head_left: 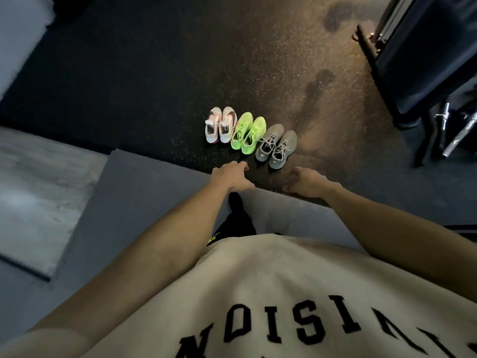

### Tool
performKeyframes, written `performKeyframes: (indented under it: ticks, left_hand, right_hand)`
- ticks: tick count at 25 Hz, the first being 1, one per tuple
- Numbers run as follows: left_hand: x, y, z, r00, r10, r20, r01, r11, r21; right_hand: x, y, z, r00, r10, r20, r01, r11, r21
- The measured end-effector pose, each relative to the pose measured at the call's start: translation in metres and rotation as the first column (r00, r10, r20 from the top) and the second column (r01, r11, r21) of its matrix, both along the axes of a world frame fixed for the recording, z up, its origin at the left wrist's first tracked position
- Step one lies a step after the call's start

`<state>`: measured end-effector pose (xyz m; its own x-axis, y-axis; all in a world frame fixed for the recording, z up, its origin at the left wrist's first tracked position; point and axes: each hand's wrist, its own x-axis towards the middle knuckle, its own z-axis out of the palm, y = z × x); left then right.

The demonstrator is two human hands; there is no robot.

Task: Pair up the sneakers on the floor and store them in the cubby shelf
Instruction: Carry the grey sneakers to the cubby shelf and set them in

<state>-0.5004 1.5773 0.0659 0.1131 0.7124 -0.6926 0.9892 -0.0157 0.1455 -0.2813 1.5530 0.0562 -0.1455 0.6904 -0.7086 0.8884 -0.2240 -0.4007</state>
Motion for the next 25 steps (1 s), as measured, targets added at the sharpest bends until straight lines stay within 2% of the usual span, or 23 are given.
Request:
performKeyframes:
  ticks: [4, 9, 14, 19, 25]
  left_hand:
    - [0.002, 0.091, -0.015, 0.996, -0.085, -0.040, 0.085, 0.996, 0.012]
    - [0.010, 0.202, -0.038, 0.972, -0.236, -0.001, 0.236, 0.972, -0.021]
    - [0.033, 0.295, -0.105, 0.924, -0.382, -0.008, 0.379, 0.918, -0.114]
    - [0.052, 0.345, -0.226, 0.922, -0.388, -0.013, 0.378, 0.905, -0.193]
    - [0.066, 0.370, -0.441, 0.888, -0.456, -0.059, 0.438, 0.879, -0.189]
  right_hand:
    - [0.001, 0.065, -0.015, 0.988, -0.154, 0.008, 0.154, 0.986, -0.071]
    - [-0.005, 0.146, -0.036, 0.950, -0.309, 0.043, 0.312, 0.941, -0.133]
    - [-0.006, 0.226, -0.096, 0.910, -0.409, 0.070, 0.414, 0.886, -0.210]
    - [0.009, 0.278, -0.222, 0.915, -0.395, 0.085, 0.404, 0.888, -0.221]
    - [0.007, 0.312, -0.437, 0.935, -0.336, 0.116, 0.352, 0.919, -0.176]
